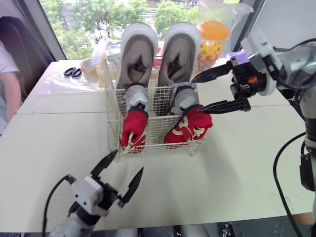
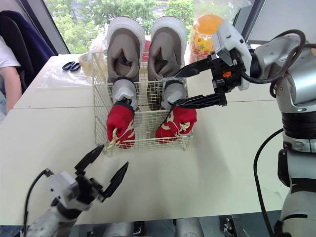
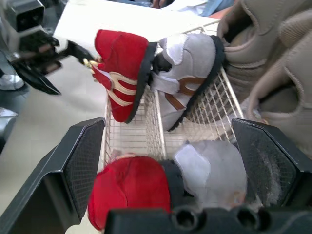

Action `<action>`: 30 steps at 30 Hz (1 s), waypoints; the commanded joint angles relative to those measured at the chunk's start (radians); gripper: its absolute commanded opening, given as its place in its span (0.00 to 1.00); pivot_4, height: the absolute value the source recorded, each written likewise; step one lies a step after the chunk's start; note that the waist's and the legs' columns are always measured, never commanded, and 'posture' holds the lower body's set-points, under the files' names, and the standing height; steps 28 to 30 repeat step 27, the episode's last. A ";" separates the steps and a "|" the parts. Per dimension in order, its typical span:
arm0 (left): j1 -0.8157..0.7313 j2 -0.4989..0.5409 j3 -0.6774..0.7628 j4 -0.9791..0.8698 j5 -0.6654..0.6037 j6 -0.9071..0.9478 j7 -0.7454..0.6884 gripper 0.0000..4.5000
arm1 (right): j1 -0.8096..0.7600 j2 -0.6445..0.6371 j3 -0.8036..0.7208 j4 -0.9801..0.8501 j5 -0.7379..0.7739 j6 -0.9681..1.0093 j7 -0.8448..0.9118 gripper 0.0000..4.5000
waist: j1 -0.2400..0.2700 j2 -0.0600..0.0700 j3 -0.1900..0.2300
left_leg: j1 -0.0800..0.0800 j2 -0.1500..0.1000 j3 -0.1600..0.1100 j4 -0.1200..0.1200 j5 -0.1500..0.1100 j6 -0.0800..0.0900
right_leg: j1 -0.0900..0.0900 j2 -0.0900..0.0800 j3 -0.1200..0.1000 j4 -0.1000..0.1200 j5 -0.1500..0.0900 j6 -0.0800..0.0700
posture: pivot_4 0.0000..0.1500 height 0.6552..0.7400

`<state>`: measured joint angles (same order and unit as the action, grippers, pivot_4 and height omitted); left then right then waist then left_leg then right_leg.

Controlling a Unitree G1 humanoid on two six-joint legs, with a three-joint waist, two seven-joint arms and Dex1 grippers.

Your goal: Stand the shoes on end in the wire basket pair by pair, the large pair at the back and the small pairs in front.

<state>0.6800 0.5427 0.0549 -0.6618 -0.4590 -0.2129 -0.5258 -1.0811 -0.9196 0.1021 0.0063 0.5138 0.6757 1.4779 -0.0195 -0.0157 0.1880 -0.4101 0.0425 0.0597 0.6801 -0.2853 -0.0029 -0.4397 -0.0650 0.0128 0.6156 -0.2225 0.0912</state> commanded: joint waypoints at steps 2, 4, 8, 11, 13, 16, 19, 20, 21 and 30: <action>-0.029 0.164 0.294 -0.020 -0.224 0.142 -0.087 0.98 | 0.009 -0.023 -0.056 -0.006 -0.001 -0.034 -0.009 1.00 | 0.005 0.001 0.001 | 0.000 0.001 0.000 0.000 0.000 0.000 | -0.001 0.001 0.000 0.001 0.000 0.000 | 1.00 1.00; -0.067 0.248 0.416 -0.020 -0.335 0.263 -0.067 0.98 | 0.028 -0.049 -0.078 -0.016 0.001 -0.034 -0.014 1.00 | 0.008 0.001 0.001 | 0.000 0.001 0.000 0.000 0.000 0.000 | -0.002 0.001 -0.001 0.001 0.000 0.000 | 1.00 1.00; -0.316 0.486 0.581 0.066 -0.596 0.527 0.009 0.98 | 0.094 -0.127 -0.139 -0.060 0.007 -0.020 -0.037 1.00 | 0.017 0.001 0.001 | 0.000 0.000 0.002 0.001 0.000 0.000 | 0.001 -0.001 0.000 0.000 0.000 0.000 | 1.00 1.00; -0.482 0.614 0.592 0.142 -0.688 0.667 -0.039 0.98 | 0.149 -0.172 -0.185 -0.097 0.027 -0.002 -0.057 1.00 | 0.007 0.002 0.002 | -0.001 0.000 0.003 0.001 0.000 0.000 | 0.001 0.001 0.000 -0.001 0.000 0.000 | 1.00 1.00; -0.590 0.637 0.585 0.195 -0.760 0.718 -0.060 0.98 | 0.182 -0.194 -0.210 -0.120 0.035 0.008 -0.069 1.00 | -0.003 0.003 0.002 | 0.000 -0.003 0.010 0.000 0.000 0.000 | 0.000 0.000 0.002 -0.001 0.000 0.000 | 1.00 1.00; -0.718 0.691 0.549 0.277 -0.810 0.809 -0.150 0.98 | 0.222 -0.219 -0.240 -0.152 0.050 0.025 -0.085 1.00 | -0.007 0.003 0.003 | 0.002 0.000 0.017 -0.001 0.000 0.000 | -0.003 0.003 0.004 0.001 0.001 0.001 | 1.00 1.00; -0.831 0.730 0.479 0.332 -0.771 0.832 -0.272 0.98 | 0.267 -0.239 -0.270 -0.180 0.059 0.036 -0.105 1.00 | -0.002 0.003 0.003 | 0.003 0.001 0.017 -0.001 0.000 0.000 | -0.004 0.005 0.004 0.005 0.000 0.000 | 1.00 1.00; -0.862 0.734 0.460 0.345 -0.760 0.842 -0.294 0.98 | 0.281 -0.244 -0.278 -0.188 0.063 0.039 -0.110 1.00 | 0.000 0.003 0.003 | 0.003 0.002 0.017 -0.001 0.000 0.000 | -0.004 0.005 0.003 0.005 0.000 0.000 | 1.00 1.00; -0.885 0.741 0.438 0.355 -0.739 0.849 -0.320 0.98 | 0.295 -0.247 -0.289 -0.198 0.069 0.045 -0.117 1.00 | 0.002 0.004 0.003 | 0.003 0.002 0.017 -0.001 0.000 0.000 | -0.004 0.006 0.004 0.004 0.000 0.000 | 1.00 1.00; -0.931 0.740 0.389 0.391 -0.670 0.893 -0.500 0.98 | 0.388 -0.268 -0.355 -0.238 0.092 0.056 -0.155 1.00 | 0.005 0.003 0.002 | 0.003 0.002 0.018 -0.001 0.000 0.000 | -0.004 0.005 0.005 0.004 0.001 0.000 | 1.00 1.00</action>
